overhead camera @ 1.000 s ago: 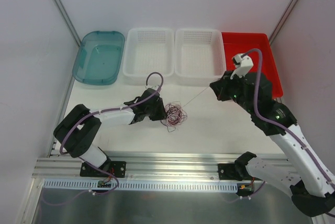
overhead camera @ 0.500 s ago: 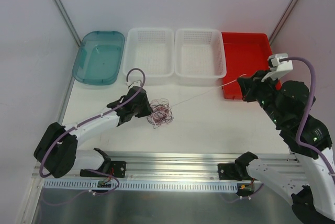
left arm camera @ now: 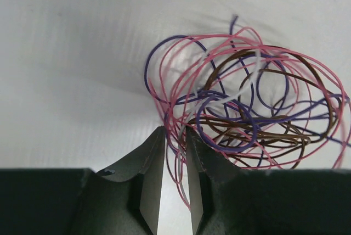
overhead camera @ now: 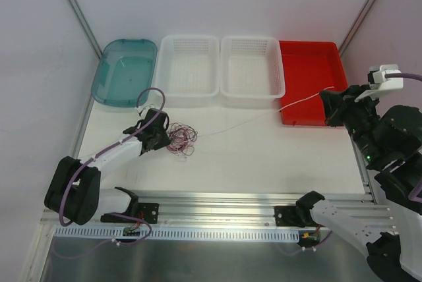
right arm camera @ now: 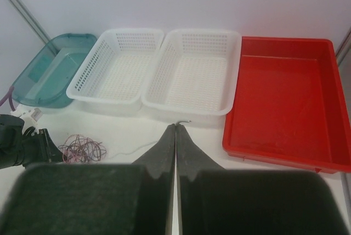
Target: Untangle the cables
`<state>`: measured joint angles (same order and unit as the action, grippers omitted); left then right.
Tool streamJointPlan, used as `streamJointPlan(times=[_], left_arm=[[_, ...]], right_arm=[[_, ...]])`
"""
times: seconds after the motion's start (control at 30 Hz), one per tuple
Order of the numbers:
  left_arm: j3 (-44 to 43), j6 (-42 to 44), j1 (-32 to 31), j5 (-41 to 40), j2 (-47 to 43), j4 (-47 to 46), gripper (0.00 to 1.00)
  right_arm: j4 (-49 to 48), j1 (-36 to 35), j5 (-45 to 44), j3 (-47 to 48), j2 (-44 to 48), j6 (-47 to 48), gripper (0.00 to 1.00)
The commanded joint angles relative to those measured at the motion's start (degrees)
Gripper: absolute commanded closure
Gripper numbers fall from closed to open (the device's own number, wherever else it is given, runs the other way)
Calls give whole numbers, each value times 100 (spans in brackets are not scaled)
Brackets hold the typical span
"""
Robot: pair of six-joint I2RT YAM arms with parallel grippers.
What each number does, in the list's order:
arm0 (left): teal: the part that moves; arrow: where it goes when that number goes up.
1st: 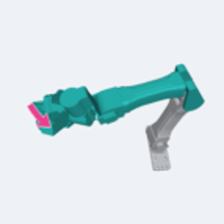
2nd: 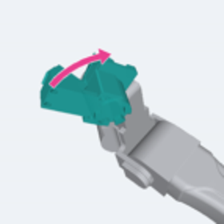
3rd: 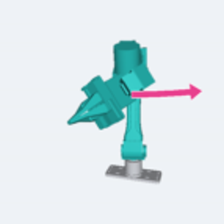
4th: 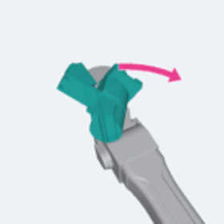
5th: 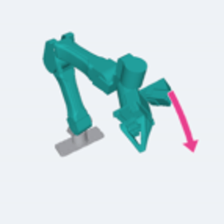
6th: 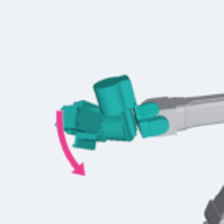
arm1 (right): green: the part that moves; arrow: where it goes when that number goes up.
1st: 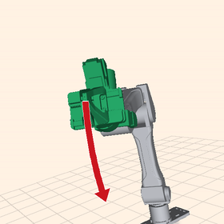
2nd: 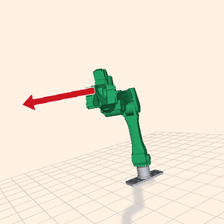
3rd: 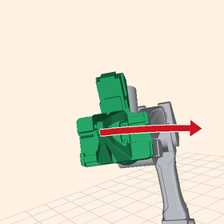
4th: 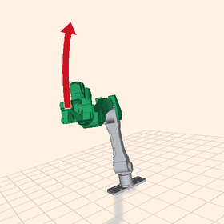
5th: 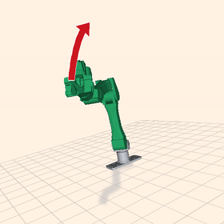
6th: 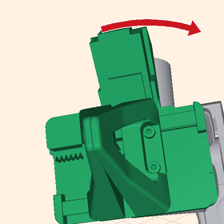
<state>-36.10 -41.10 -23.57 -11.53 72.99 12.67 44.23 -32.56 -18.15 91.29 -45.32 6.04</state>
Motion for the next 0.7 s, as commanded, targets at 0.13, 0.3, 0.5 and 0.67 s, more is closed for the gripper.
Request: streamJointPlan(times=[0.13, 0.3, 0.5, 0.67], left_arm=[[-257, 234, 450, -490, 207, 412, 76], [-319, 418, 520, -412, 31, 526, 76], [-240, 849, 512, 220, -531, 526, 75], [-108, 964, 512, 827, -865, 544, 69]], right_arm=[[209, 30, -364, 259, 67, 117, 99], [437, 30, -610, -845, 234, -68, 99], [631, 118, -637, -2473, 208, -876, 82], [403, 4, 178, -3178, -143, -939, 38]])
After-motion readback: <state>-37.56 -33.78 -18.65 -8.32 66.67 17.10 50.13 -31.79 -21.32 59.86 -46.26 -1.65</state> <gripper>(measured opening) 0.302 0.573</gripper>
